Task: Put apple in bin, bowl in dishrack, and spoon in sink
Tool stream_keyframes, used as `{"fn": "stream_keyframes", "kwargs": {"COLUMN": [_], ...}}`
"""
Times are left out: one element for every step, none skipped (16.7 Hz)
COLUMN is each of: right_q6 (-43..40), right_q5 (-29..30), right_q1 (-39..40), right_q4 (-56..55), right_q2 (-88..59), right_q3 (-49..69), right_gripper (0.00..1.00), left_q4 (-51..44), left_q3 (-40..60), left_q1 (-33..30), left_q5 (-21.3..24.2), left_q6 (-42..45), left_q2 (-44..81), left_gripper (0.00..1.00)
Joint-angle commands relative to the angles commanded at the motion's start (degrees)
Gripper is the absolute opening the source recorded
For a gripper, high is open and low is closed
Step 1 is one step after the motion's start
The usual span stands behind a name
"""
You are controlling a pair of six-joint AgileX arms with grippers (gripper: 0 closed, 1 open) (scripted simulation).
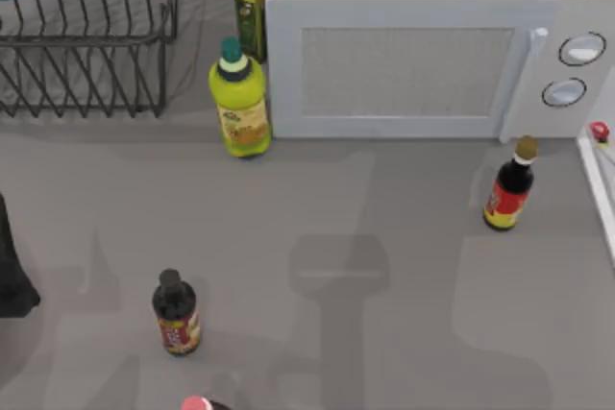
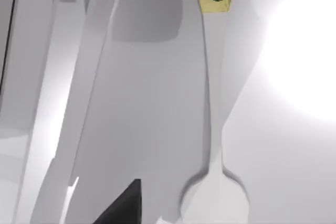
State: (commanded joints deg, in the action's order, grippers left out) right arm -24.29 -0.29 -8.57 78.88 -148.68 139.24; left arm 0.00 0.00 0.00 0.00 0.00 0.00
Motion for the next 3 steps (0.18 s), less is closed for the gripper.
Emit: {"fn": "stream_keyframes", "kwargs": {"right_q6": [0.0,0.0,0.0], "right_q5": [0.0,0.0,0.0], "right_q1": [0.0,0.0,0.0], "right_q4": [0.0,0.0,0.0], "right_q2": [0.0,0.0,0.0], "right_q3": [0.0,0.0,0.0], "right_gripper": [1.0,1.0,1.0], "left_q4": [0.0,0.0,0.0], "left_q3": [0.0,0.0,0.0], "left_q1": [0.0,0.0,0.0], "left_q5": [0.0,0.0,0.0], "left_q6": [0.0,0.0,0.0], "left_q2": [0.0,0.0,0.0], "left_gripper": [1.0,1.0,1.0]}}
